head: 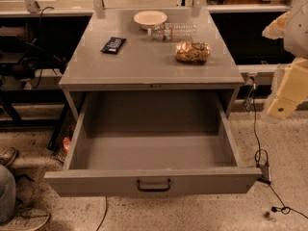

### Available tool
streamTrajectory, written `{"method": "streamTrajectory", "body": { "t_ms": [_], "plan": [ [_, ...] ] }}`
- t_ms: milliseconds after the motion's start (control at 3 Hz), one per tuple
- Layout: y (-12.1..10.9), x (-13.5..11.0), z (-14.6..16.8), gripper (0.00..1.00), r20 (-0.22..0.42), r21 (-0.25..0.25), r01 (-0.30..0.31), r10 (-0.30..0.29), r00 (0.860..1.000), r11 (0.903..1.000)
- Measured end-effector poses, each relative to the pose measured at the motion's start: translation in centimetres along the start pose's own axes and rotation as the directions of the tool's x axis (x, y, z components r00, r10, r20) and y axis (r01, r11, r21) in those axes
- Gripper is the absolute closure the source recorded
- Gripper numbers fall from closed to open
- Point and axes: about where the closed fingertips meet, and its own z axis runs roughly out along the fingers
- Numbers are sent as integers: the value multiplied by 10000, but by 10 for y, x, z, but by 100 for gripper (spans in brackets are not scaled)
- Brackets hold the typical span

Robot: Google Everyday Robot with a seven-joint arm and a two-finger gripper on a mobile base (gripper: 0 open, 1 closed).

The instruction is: Close top drawer

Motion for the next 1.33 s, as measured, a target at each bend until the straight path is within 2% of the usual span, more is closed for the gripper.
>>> {"method": "streamTrajectory", "body": {
  "t_ms": [333,667,1000,1333],
  "plan": [
    [2,1,2,0,-9,-57,-82,82,10000,10000],
    [25,9,31,0,-182,-817,-1148,1136,9934,9900],
    [61,7,78,0,-815,-1532,-2287,2184,9725,9614],
    [105,-4,134,0,-1516,-2250,-3184,2898,9450,9208]
  ]
}}
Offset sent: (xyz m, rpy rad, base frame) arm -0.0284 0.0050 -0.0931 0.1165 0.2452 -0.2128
